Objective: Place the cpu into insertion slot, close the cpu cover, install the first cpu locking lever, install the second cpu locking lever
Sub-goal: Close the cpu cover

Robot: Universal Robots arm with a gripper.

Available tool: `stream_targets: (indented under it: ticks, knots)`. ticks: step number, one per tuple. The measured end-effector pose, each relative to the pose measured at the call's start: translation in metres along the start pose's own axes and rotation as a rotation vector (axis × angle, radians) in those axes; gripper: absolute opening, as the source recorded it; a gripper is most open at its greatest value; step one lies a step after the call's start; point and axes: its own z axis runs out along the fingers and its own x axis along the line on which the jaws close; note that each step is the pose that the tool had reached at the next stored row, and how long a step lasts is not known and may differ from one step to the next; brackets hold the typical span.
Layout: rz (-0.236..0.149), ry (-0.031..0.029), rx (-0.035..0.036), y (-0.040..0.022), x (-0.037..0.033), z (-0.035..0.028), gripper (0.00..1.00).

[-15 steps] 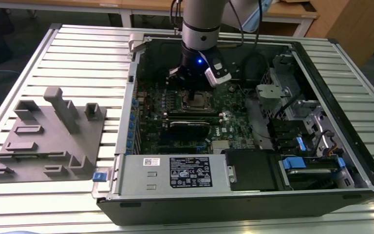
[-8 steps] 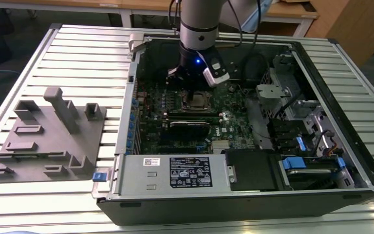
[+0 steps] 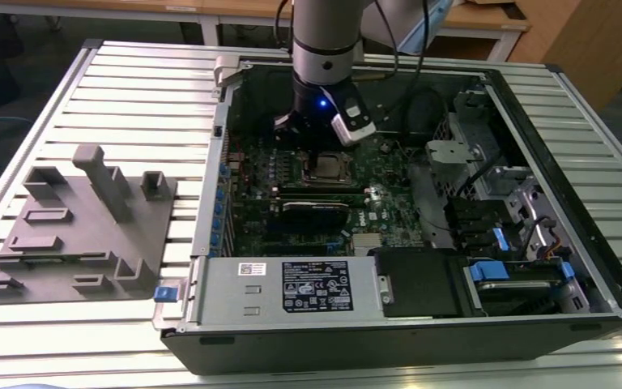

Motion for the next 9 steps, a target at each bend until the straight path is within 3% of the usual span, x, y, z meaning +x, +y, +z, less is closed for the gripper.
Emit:
stream_targets:
  ticks: [9]
  knots:
    - [0.0,-0.0004,-0.0002,0.0001,0.0008,0.0006,0.11]
